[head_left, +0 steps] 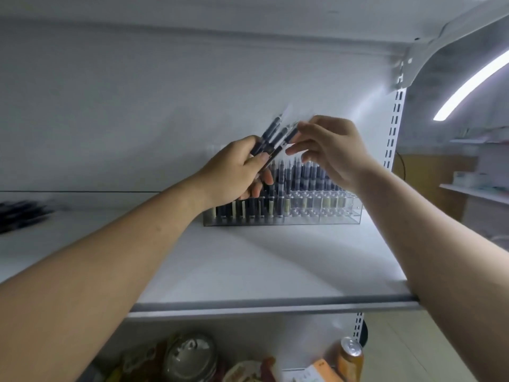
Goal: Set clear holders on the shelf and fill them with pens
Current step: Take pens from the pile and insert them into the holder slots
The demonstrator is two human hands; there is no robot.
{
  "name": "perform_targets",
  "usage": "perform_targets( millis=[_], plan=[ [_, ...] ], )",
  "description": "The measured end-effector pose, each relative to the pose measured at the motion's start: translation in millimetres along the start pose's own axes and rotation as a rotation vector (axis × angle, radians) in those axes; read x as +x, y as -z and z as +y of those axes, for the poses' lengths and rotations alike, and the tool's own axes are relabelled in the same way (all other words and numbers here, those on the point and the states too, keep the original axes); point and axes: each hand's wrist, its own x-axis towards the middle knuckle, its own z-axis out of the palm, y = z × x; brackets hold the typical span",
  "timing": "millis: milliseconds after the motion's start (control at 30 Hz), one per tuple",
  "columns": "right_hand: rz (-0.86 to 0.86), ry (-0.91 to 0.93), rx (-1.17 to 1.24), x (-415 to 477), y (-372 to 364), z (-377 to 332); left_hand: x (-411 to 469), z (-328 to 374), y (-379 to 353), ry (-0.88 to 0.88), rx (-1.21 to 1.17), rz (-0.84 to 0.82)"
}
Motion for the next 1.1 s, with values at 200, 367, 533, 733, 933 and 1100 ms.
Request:
perform_targets(
  millis=[200, 367, 533, 733, 933, 1100],
  plan=[
    [0.237, 0.133, -0.25, 1.4, 13.2, 2.6, -5.5, -9.1, 7.2, -0.032, 0.206, 0.044],
    [0.188, 0.181, -0.531, -1.5, 13.0, 8.8, -5.8, -13.7, 4.8, -0.054, 0.303, 0.043],
    [0.136, 0.166, -0.593, -3.3, 10.2, 9.4, -5.7, -14.8, 3.9, -0.068, 0.331, 0.024],
    [0.06, 0.177, -0.672, -3.7, 4.8, 7.6, -6.2, -14.8, 4.6, -0.081, 0.345, 0.045],
    [-0.041, 0.17, -0.74, -9.9, -0.7, 6.8, -5.8, -13.8, 4.7, -0.079, 0.341, 0.062],
    [-0.113, 0.114, -0.779, -10.4, -3.0, 10.3, -6.0, -12.8, 4.0, -0.077, 0.337, 0.067]
  ],
)
